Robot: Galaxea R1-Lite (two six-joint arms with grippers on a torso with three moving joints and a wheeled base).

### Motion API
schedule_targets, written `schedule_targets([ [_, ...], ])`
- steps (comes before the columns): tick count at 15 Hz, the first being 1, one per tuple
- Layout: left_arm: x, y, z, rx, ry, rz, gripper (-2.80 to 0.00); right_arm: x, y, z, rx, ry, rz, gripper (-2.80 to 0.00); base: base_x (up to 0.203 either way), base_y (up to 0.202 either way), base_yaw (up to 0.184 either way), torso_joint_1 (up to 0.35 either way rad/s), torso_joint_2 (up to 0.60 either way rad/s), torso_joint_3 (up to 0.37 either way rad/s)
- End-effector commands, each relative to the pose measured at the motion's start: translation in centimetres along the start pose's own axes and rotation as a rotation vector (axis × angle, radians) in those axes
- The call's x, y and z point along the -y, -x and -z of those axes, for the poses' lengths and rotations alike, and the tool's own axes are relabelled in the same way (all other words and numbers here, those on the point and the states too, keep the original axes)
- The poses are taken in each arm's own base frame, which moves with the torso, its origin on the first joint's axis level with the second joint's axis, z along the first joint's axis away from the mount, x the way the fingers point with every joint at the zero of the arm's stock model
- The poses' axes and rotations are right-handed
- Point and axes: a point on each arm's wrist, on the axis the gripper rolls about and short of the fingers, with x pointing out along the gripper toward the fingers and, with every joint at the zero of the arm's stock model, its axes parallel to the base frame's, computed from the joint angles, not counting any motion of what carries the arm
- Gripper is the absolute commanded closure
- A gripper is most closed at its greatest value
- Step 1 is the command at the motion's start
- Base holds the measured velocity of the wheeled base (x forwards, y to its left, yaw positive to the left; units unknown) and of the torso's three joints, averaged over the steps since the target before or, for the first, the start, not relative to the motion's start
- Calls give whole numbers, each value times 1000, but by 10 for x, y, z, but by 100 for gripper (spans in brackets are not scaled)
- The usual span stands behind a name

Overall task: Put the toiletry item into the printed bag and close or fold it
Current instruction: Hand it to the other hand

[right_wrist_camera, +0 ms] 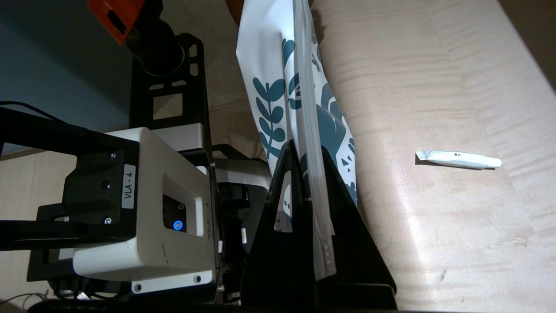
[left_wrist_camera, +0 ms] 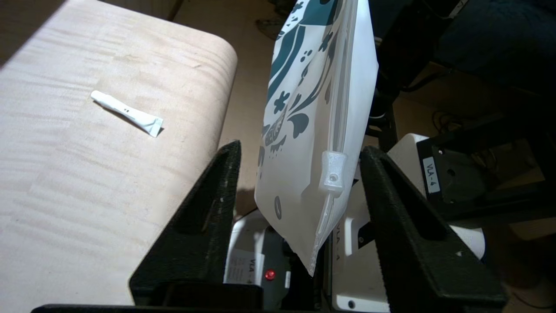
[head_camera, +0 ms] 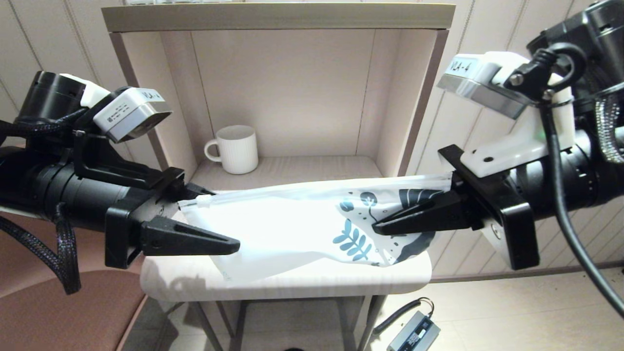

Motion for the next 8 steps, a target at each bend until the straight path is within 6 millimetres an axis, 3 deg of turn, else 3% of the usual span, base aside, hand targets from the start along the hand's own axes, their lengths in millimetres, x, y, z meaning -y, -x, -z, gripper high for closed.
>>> schedule_targets([
  [1,1,0,0,2,-3,6,0,0,-1,1,-3,-2,-6,0,0,0,0,0,0,0],
  [8,1,0,1,22,5,50,0,-1,-4,2,-9,-2,-19,0,0,0,0,0,0,0],
])
